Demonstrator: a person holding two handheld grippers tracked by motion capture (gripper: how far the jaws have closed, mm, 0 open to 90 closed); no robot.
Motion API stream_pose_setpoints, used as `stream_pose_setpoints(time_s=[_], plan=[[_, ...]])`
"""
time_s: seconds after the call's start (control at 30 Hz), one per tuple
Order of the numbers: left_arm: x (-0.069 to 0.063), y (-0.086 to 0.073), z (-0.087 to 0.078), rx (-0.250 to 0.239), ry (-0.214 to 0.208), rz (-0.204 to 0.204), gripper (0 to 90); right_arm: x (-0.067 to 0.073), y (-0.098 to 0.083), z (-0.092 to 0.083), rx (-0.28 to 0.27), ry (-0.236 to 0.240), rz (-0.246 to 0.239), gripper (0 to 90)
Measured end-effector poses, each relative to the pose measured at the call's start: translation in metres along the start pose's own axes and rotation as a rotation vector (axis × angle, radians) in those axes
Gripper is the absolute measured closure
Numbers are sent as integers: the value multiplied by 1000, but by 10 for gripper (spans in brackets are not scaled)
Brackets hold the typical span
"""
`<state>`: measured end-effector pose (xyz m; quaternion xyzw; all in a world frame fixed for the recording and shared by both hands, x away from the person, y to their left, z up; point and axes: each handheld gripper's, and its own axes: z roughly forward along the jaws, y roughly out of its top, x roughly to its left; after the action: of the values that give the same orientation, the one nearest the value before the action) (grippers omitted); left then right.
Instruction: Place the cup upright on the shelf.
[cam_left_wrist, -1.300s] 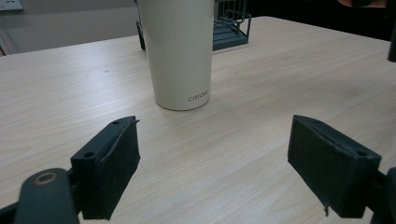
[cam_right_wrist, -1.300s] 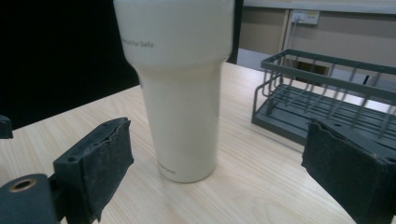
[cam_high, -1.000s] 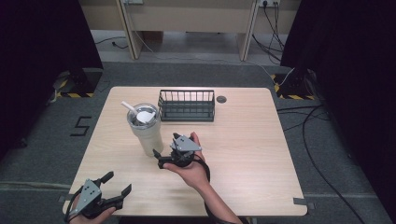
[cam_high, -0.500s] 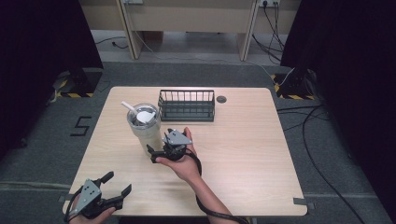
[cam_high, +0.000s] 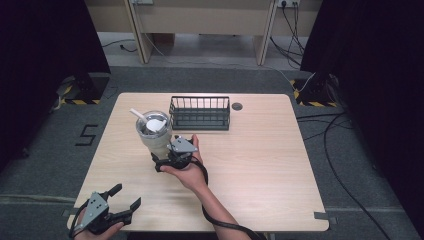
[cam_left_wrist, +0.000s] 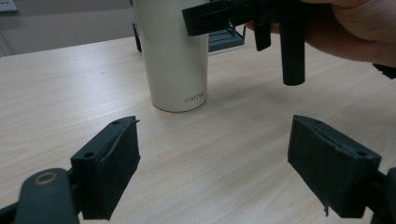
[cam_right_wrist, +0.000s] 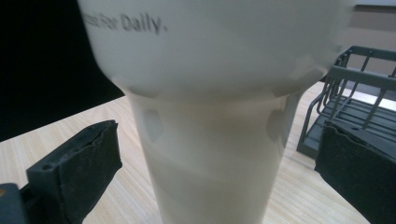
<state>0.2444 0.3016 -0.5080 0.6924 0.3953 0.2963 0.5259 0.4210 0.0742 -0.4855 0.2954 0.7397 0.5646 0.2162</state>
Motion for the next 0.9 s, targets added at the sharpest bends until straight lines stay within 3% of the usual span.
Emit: stream_pose_setpoints(time_s=[0.37,0.9], plan=[[1,0,0,1,-7,0,161,-1,3,21,-41,12,-8,53],[0,0,-1,-2,-15,1,163,-3,2,31,-80,36,0,87]])
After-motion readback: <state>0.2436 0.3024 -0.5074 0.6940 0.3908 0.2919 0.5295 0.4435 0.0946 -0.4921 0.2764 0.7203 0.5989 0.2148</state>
